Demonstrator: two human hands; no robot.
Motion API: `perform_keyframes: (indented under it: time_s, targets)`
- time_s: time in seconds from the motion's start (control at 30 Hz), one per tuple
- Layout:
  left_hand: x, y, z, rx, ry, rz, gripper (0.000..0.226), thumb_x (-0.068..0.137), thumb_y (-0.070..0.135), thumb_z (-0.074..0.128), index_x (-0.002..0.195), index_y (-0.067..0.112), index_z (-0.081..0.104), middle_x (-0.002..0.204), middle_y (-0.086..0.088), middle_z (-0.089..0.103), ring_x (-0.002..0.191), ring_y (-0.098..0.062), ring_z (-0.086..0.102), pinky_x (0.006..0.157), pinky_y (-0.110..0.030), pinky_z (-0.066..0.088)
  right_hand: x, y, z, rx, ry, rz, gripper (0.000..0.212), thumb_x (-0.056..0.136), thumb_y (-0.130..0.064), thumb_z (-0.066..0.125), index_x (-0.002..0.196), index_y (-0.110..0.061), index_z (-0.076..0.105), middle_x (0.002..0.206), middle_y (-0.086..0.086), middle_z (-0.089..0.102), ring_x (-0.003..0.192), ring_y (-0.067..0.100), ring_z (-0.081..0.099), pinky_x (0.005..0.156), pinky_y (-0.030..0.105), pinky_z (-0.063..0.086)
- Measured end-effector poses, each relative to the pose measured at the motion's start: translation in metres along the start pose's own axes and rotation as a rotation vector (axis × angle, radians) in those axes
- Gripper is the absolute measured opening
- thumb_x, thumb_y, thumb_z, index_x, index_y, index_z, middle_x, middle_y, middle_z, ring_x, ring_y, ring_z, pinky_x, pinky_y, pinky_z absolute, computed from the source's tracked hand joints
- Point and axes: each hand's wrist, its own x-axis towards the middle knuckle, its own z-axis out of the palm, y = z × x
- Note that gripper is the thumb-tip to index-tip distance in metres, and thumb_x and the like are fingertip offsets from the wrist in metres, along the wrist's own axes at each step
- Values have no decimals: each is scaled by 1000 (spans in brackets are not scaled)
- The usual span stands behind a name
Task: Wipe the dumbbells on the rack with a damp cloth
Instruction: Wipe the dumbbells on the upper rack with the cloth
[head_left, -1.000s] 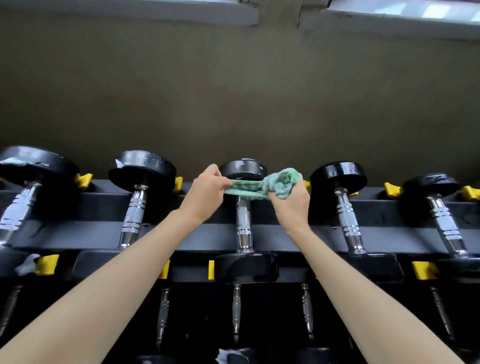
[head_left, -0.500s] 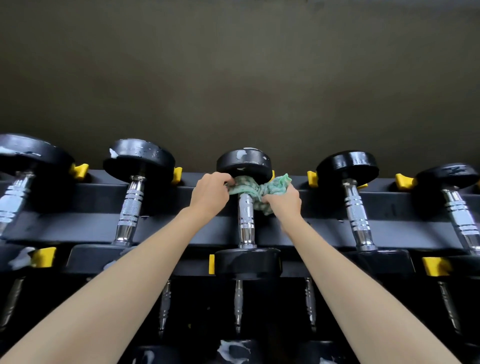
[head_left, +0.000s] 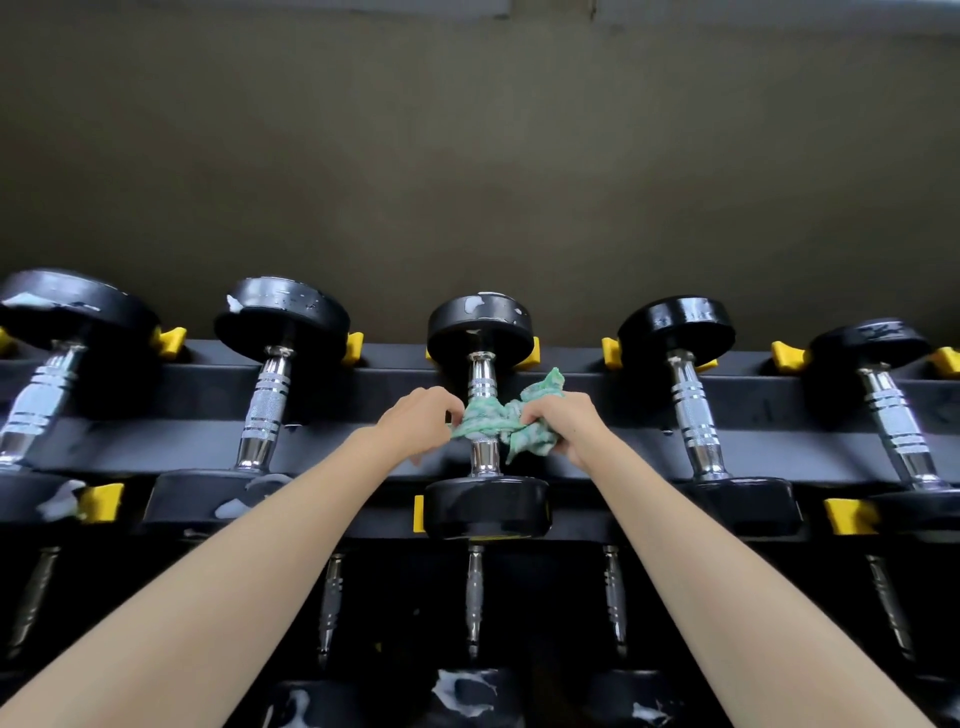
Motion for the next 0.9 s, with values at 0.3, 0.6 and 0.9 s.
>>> perform_keyframes:
  time_s: [0.3,0.6,0.9]
  targets:
    - [-10,1,1,-29,-100,-23,42,83,-6,31,104,11,63,96,-3,48,78,-22,50,45,-23,45,-11,8,-6,39,-61,82,24,72,7,55,94,-1,50,71,12,49,61,21,49,45,23,44]
    - [-20,15,-49,-147,-252,-115,20,80,-7,36,70,2,51,57,-5,36,43,-15,24,38,-19,37,-48,-22,-27,97,-220,207,14,82,-1,40,75,-2,53,59,9,57,50,17,55,30,12,25]
    - [-47,23,-77,-1126,-189,90,14,76,13,54,64,11,61,75,-7,65,78,-19,60,86,-40,51,-65,-42,-53,237,-401,220,23,88,-14,35,89,-5,57,56,11,58,27,6,37,25,11,25]
